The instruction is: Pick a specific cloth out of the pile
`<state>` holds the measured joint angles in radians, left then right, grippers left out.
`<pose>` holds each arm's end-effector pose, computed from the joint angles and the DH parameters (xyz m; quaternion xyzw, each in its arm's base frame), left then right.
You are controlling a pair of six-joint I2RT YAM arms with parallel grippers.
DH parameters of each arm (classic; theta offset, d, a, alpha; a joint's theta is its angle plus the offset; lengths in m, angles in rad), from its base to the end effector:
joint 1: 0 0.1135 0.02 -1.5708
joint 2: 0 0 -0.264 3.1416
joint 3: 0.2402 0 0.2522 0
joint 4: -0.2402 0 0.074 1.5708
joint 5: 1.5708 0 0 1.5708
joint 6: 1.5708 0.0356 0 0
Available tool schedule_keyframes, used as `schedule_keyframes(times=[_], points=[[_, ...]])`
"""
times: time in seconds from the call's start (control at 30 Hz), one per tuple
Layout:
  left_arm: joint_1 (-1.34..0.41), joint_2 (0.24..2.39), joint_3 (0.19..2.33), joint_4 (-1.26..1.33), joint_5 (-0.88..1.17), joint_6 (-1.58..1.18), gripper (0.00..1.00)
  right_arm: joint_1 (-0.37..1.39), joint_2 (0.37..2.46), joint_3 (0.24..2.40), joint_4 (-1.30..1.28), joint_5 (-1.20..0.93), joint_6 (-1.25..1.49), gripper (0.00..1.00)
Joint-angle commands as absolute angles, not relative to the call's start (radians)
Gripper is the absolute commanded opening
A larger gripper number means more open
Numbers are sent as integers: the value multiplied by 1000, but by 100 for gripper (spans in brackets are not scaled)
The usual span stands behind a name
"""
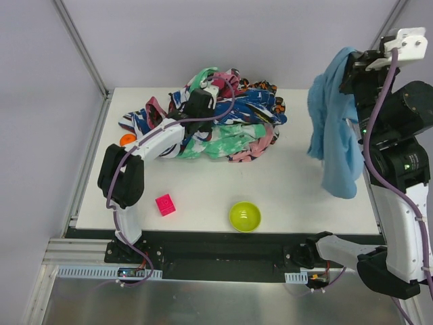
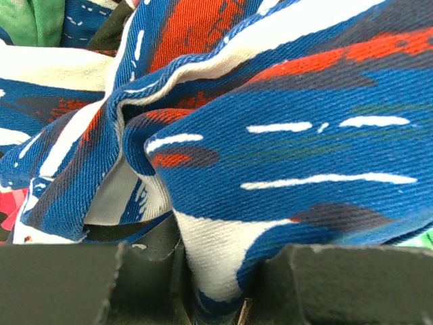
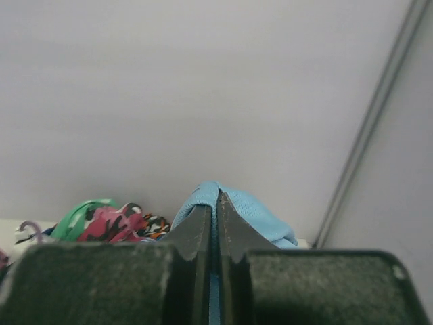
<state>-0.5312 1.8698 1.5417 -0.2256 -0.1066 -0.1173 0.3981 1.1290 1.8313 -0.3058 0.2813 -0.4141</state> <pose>0.3830 -0.2207 0.2861 0.1538 0.8589 -0.1108 0.4757 0.1469 0.0510 0.5980 -0.1095 0.5500 -0.0843 0.8237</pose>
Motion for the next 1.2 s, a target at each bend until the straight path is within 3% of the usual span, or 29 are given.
schedule_keyframes(times=[0.0, 0.07, 0.2, 0.33, 0.73, 1.07, 1.17], points=[[-555, 1847, 1540, -218, -61, -150, 0, 358, 1146, 1893, -265, 422, -495, 0], [-578, 1830, 1540, -230, -58, -138, 18, 327, 1141, 1867, -265, 423, -500, 0], [-644, 1770, 1529, -242, -72, -98, 67, 255, 1131, 1786, -265, 422, -477, 0], [-706, 1685, 1519, -265, -74, -89, 99, 181, 1111, 1692, -264, 405, -424, 0], [-746, 1392, 1379, -318, 6, -188, 99, 57, 1028, 1496, -241, 328, -322, 0], [-742, 1163, 1123, -432, -348, -470, 99, -23, 951, 1273, -239, 359, -285, 0], [-742, 1106, 1053, -454, -370, -532, 99, -47, 943, 1210, -238, 356, -250, 0]])
